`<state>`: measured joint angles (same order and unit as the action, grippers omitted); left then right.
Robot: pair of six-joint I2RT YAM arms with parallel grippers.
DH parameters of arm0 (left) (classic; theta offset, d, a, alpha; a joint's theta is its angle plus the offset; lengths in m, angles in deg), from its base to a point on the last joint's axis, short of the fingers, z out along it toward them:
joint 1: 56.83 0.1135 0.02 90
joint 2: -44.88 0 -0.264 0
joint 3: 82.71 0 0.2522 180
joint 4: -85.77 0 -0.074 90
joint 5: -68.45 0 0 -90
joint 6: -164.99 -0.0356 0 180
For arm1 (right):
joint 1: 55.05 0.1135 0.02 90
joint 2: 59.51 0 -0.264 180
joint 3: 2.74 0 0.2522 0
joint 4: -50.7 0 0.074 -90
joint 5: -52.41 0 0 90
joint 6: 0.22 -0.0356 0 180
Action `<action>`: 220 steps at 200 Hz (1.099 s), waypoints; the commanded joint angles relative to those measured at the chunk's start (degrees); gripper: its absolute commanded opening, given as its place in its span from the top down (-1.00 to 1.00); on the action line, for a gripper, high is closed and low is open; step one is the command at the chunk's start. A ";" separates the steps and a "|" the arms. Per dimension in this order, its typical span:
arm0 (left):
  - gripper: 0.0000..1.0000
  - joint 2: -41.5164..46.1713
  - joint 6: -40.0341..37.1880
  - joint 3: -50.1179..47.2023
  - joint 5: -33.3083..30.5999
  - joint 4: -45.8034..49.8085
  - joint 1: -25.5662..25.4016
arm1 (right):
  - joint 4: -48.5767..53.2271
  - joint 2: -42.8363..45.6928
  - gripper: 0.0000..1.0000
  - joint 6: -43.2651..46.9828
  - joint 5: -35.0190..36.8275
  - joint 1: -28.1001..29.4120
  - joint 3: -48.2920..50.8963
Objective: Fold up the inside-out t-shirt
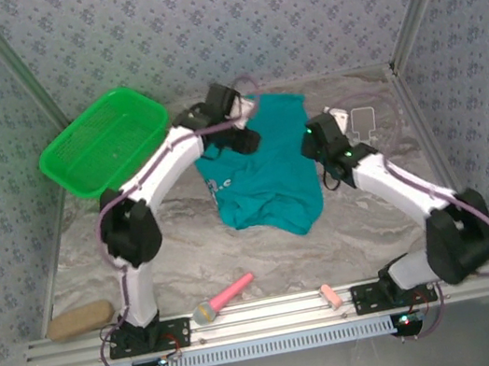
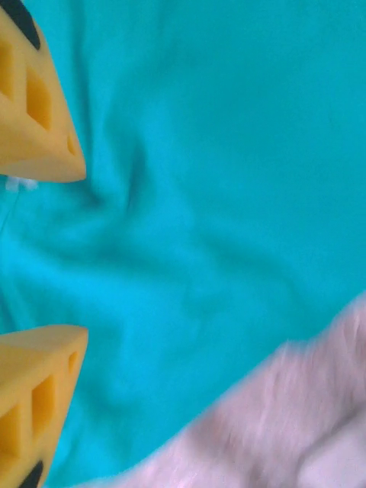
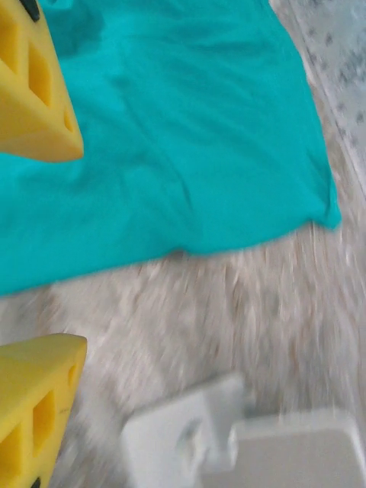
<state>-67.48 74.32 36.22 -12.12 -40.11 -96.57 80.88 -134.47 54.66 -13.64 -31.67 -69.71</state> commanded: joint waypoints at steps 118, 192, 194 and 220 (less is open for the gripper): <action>-0.12 -9.38 -13.84 -18.46 -11.57 -19.89 -23.26 | 13.63 38.13 -0.88 -1.53 -14.08 -16.25 22.71; 1.00 -4.18 0.52 -18.44 -2.16 -23.74 -16.21 | 9.94 34.64 -0.87 0.47 -25.42 -18.87 23.07; 1.00 -3.79 1.51 -18.36 -1.64 -23.86 -15.77 | 9.87 34.51 -0.86 0.81 -25.90 -18.89 23.06; 1.00 0.99 13.99 -19.99 5.53 -32.03 -10.29 | 5.94 27.68 -0.77 2.49 -33.99 -18.51 23.40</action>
<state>-74.71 75.06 17.38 -13.67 -63.21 -111.87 90.81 -101.75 53.92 -37.79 -50.27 -46.63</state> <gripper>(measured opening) 0.047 0.891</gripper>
